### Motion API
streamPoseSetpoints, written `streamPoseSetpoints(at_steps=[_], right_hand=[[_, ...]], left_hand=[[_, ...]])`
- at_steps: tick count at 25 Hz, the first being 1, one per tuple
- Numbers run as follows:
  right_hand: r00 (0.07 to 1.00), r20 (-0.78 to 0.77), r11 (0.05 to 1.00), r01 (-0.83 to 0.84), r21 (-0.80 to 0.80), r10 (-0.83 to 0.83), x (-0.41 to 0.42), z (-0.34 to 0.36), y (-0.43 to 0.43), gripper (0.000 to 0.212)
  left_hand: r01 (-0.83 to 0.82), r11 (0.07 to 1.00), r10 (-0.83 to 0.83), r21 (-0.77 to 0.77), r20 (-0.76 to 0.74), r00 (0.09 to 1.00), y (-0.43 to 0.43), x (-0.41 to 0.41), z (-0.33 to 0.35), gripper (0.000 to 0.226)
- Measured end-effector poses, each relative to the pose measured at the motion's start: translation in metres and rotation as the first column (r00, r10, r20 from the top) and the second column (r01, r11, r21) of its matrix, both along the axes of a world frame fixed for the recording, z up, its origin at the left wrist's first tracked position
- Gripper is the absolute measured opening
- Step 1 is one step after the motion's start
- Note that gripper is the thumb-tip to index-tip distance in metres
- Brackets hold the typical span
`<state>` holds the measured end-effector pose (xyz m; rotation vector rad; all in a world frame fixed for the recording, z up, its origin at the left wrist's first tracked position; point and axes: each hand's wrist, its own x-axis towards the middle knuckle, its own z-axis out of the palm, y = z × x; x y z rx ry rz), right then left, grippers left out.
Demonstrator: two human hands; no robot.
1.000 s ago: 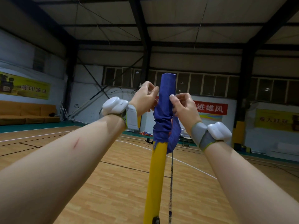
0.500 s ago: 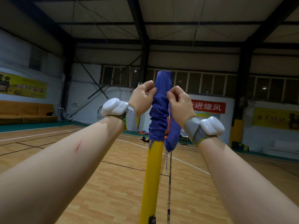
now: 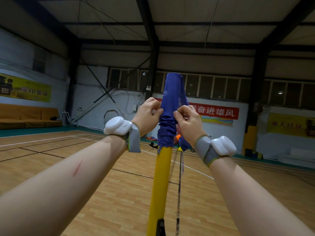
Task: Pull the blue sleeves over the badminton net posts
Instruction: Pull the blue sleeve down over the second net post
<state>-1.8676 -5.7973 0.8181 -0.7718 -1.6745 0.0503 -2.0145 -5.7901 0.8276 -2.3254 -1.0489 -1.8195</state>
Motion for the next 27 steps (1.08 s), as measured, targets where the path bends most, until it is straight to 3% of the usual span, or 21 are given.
streamPoseSetpoints(at_steps=[3, 7, 12, 15, 17, 22, 27], right_hand=[[1.0, 0.015, 1.0, 0.001, -0.025, 0.0, 0.004, 0.011, -0.004, 0.011], [0.987, -0.159, 0.994, -0.021, -0.103, 0.004, -0.001, 0.036, -0.001, 0.024], [0.997, -0.038, 0.997, 0.072, -0.032, -0.073, -0.009, 0.048, 0.003, 0.015], [1.0, -0.009, 1.0, 0.017, -0.026, -0.017, -0.004, 0.047, 0.003, 0.014], [1.0, 0.0, 1.0, 0.011, -0.01, -0.011, -0.002, 0.045, 0.004, 0.012], [0.999, -0.038, 0.999, -0.032, 0.003, 0.032, 0.005, 0.038, 0.006, 0.01], [0.998, -0.03, 0.998, -0.06, 0.0, 0.06, 0.004, 0.021, 0.007, 0.014]], left_hand=[[-0.018, 1.0, 0.018, -0.002, -0.036, 0.999, 0.0, -0.004, 0.001, 0.013], [-0.042, 0.998, 0.039, -0.039, -0.07, 0.997, -0.003, -0.004, 0.001, 0.014], [-0.088, 0.988, 0.067, -0.13, -0.161, 0.985, -0.005, -0.01, 0.014, 0.021], [0.068, 0.973, -0.075, -0.219, -0.026, 0.997, -0.007, -0.011, 0.032, 0.025], [0.155, 0.968, -0.137, -0.197, 0.102, 0.985, -0.006, -0.005, 0.044, 0.027], [0.089, 0.995, -0.082, -0.053, 0.113, 0.99, 0.006, 0.019, 0.043, 0.03], [-0.073, 0.996, 0.07, 0.048, 0.056, 0.996, 0.006, 0.018, 0.028, 0.014]])
